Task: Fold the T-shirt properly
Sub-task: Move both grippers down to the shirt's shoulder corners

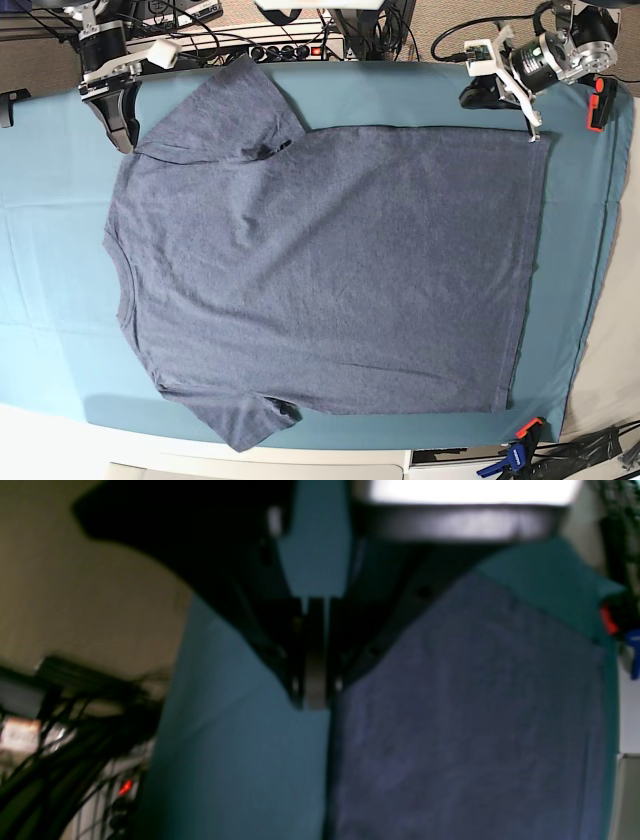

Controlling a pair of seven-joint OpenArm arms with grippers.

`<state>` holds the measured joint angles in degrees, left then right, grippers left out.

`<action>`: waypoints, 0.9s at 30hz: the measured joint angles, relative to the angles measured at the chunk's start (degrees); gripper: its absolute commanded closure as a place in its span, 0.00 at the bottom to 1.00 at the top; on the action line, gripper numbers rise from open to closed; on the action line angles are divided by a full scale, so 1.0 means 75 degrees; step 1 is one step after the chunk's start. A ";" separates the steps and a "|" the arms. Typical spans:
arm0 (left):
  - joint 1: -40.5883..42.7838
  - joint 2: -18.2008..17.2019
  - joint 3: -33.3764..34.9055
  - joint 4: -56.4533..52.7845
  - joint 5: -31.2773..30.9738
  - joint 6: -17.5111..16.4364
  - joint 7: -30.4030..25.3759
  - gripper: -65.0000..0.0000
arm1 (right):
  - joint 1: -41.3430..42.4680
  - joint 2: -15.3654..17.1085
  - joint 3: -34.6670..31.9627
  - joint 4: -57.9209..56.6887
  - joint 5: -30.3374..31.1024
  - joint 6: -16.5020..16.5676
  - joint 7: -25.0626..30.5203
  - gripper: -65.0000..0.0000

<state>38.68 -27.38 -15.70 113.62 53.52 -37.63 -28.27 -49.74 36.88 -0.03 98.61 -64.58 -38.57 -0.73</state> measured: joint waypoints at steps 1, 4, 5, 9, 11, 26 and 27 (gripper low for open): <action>0.0000 -0.0023 0.0006 0.0000 0.0172 0.0315 0.0050 1.00 | 0.0000 0.0114 0.0000 -0.0003 -0.0003 0.0003 0.0023 1.00; 0.0003 -0.0146 0.0009 0.0000 0.0181 0.0941 0.0784 1.00 | 0.0006 0.0396 0.0000 0.0003 0.0006 0.0003 0.0047 1.00; 0.0006 -0.0160 0.0015 0.0000 0.0143 0.1250 0.1169 1.00 | 0.0006 0.0460 0.0000 0.0000 0.0003 0.0000 0.0047 1.00; 0.0026 -0.0160 0.0035 0.0000 -0.0560 0.2256 0.2425 1.00 | 0.0003 0.0682 -0.0006 0.0000 0.0009 0.0032 0.0079 1.00; 0.0108 -0.0163 0.0050 0.0000 -0.0734 0.3022 0.3299 1.00 | 0.0006 0.0734 -0.0006 0.0003 0.0015 0.0102 0.0099 1.00; 0.1311 -0.0880 0.2092 0.0000 0.0277 0.6356 0.4590 1.00 | 0.0012 0.0927 -0.0198 0.0003 0.0300 0.0408 0.0446 1.00; 0.1279 -0.0965 0.2171 0.0003 0.0198 0.6079 0.4523 1.00 | 0.0032 0.0924 -0.0198 0.0003 0.0294 0.0411 0.0557 1.00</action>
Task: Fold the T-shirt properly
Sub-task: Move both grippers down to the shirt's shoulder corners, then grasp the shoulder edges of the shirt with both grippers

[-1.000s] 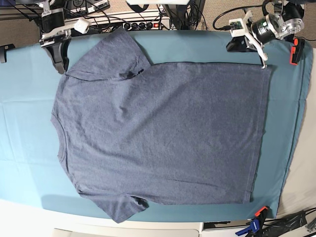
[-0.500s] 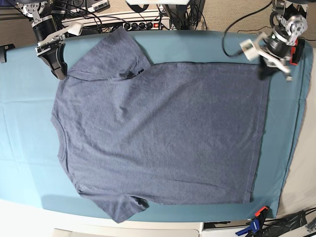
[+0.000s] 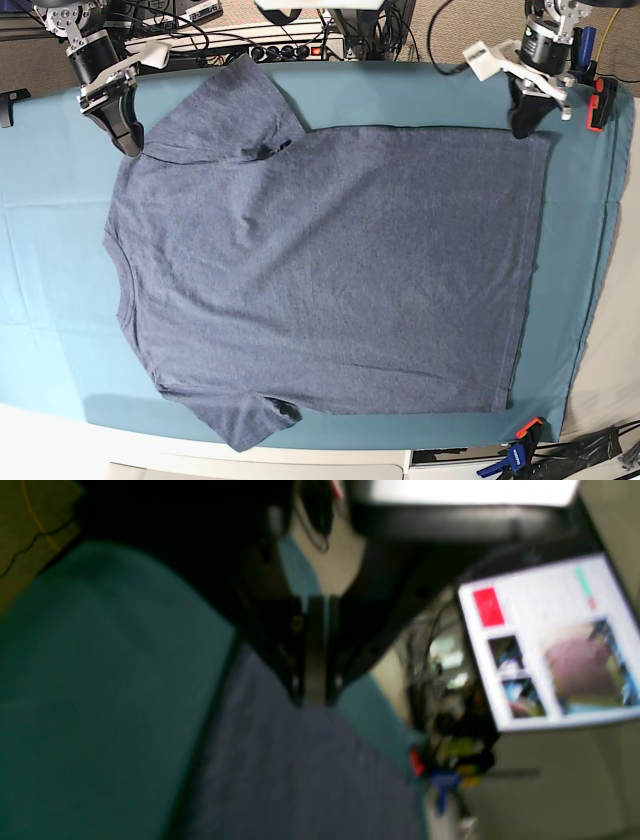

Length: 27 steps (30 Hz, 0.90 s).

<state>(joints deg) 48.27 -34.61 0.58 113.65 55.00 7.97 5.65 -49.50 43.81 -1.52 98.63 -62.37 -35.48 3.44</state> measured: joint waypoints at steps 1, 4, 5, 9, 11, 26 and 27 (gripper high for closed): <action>-0.0038 -0.0076 0.0067 0.0000 0.0000 -0.0393 -0.0012 1.00 | 0.0003 -0.0003 -0.0003 0.0000 0.0000 -0.0003 0.0052 1.00; -0.0047 -0.0262 0.0140 0.0006 0.0009 -0.1623 -0.0341 1.00 | 0.0020 0.0017 -0.0003 0.0000 0.0006 0.0143 0.0291 1.00; -0.0041 -0.0271 0.0140 -0.0003 0.0003 -0.1982 -0.0358 1.00 | 0.0017 0.0067 -0.0032 0.0003 0.0006 0.0356 0.0420 1.00; -0.0050 -0.0256 0.0157 -0.0003 0.0009 -0.2104 -0.0449 1.00 | 0.0058 0.0271 -0.0452 -0.0003 -0.0041 0.0682 0.0399 1.00; -0.0058 -0.0259 0.0149 -0.0003 0.0009 -0.2069 -0.0530 1.00 | 0.0146 0.0254 -0.0682 0.0000 -0.0055 0.0682 0.0376 1.00; -0.0140 -0.0256 0.0143 -0.0003 -0.1236 -0.2789 -0.0586 0.91 | 0.1408 0.0242 -0.2719 0.0000 0.0000 0.0685 -0.1775 1.00; -0.0181 -0.0256 0.0143 -0.0003 -0.1227 -0.2792 -0.0484 0.91 | 0.1422 0.0236 -0.2722 0.0000 0.0006 0.0685 -0.1795 1.00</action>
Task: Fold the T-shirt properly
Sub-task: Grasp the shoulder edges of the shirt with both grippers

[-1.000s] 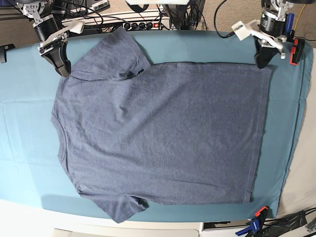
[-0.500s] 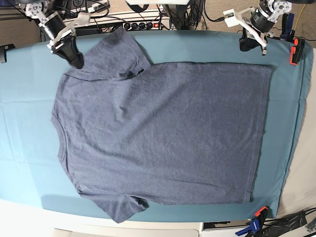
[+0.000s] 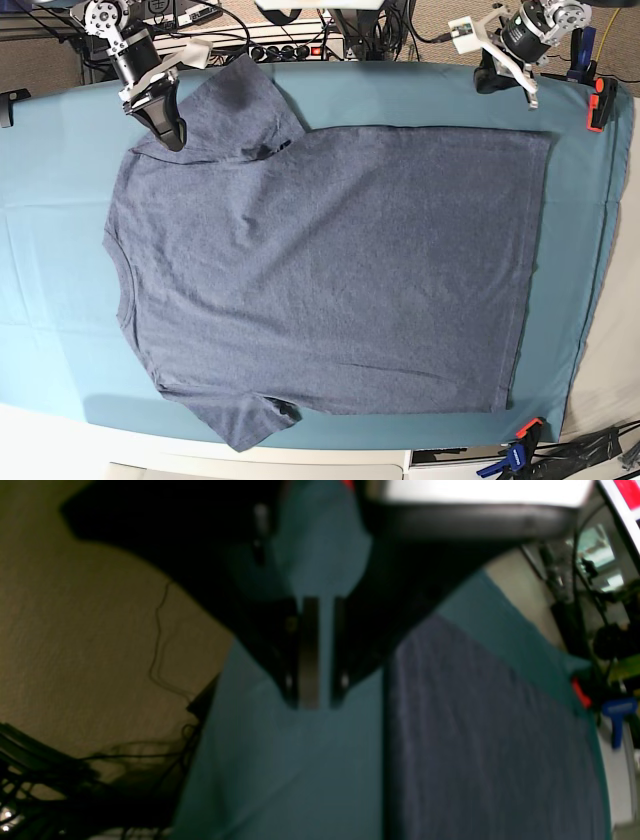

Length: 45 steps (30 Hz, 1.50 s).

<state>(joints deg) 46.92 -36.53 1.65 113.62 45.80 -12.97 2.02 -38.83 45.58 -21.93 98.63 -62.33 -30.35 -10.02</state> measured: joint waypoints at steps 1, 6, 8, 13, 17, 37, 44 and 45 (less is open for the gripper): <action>-0.0029 -0.0003 0.0000 0.0000 0.0000 0.0003 0.0073 0.91 | 0.0015 0.0009 0.0003 0.0000 0.0003 0.0067 -0.0038 1.00; -0.0280 0.0000 -0.0009 0.0000 -0.0003 0.0003 0.0184 0.91 | -0.0012 0.0017 0.0029 -0.0012 0.0586 0.2092 0.0367 0.94; -0.0364 0.0003 -0.0009 0.0000 -0.0087 -0.0195 0.0187 0.91 | -0.0020 0.0015 0.0026 -0.0012 0.0731 0.2116 0.0417 0.78; -0.0420 0.0000 -0.0006 0.0000 -0.0125 -0.0568 0.0178 0.91 | 0.0003 0.0015 0.0029 -0.0006 0.0784 0.2020 0.0370 0.62; -0.0437 0.0000 -0.0006 0.0000 -0.0122 -0.0568 0.0181 0.91 | -0.0003 0.0015 0.0029 -0.0003 0.0787 0.1460 -0.0289 0.62; -0.0711 0.0000 -0.0009 0.0000 -0.0402 -0.0577 0.0187 0.91 | -0.0758 0.0458 0.0029 0.0009 0.0688 0.1743 -0.2043 0.62; -0.0711 0.0000 -0.0006 0.0000 -0.0405 -0.0603 0.0192 0.91 | 0.0029 0.0283 0.0035 0.0017 0.1064 0.2600 -0.1964 0.62; -0.0711 0.0003 -0.0006 0.0000 -0.0405 -0.0606 0.0239 0.91 | 0.0035 0.0280 0.0035 0.0017 0.1067 0.2617 -0.1947 0.62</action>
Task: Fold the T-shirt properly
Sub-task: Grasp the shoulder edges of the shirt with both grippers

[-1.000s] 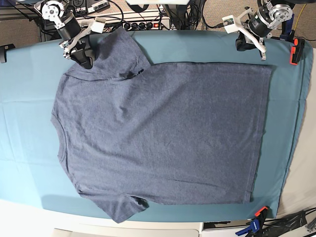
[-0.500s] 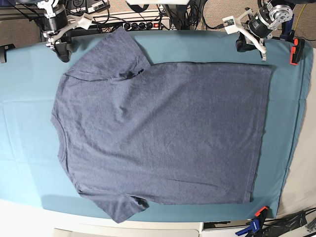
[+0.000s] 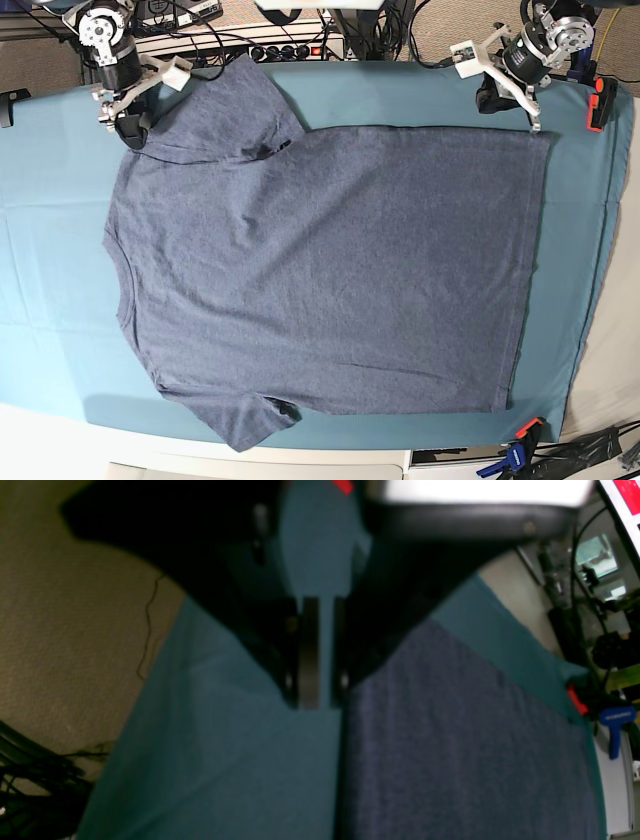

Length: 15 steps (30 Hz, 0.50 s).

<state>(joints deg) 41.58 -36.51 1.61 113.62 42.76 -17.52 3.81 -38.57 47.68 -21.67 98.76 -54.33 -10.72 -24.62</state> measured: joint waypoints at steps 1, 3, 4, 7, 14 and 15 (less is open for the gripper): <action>0.0000 0.0000 0.0000 0.0000 0.0000 0.0000 0.0023 0.91 | -0.0006 -0.0006 0.0000 0.0000 -0.0012 0.0073 0.0055 0.62; 0.0000 0.0000 0.0000 0.0000 0.0000 0.0000 0.0082 0.91 | -0.0003 -0.0003 0.0000 0.0000 -0.0125 0.0224 0.0204 0.62; 0.0000 -0.0003 0.0000 0.0000 0.0003 0.0000 0.0085 0.91 | 0.0000 0.0003 -0.0079 0.0000 -0.0178 0.0254 0.0230 0.62; 0.0000 -0.0003 0.0000 0.0000 0.0000 0.0003 0.0085 0.91 | 0.0020 0.0017 -0.0510 0.0041 -0.0560 0.0163 0.0163 0.62; 0.0000 -0.0003 0.0000 0.0000 0.0003 0.0006 0.0087 0.91 | 0.0108 0.0020 -0.1585 0.0114 -0.1169 -0.0213 0.0067 0.62; 0.0000 -0.0003 0.0000 0.0000 0.0000 0.0006 0.0087 0.91 | 0.0108 0.0032 -0.1670 0.0131 -0.1180 -0.0230 0.0079 0.62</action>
<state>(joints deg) 41.58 -36.53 1.61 113.62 42.76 -17.47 4.47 -37.76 47.92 -34.20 99.74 -63.18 -12.45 -24.03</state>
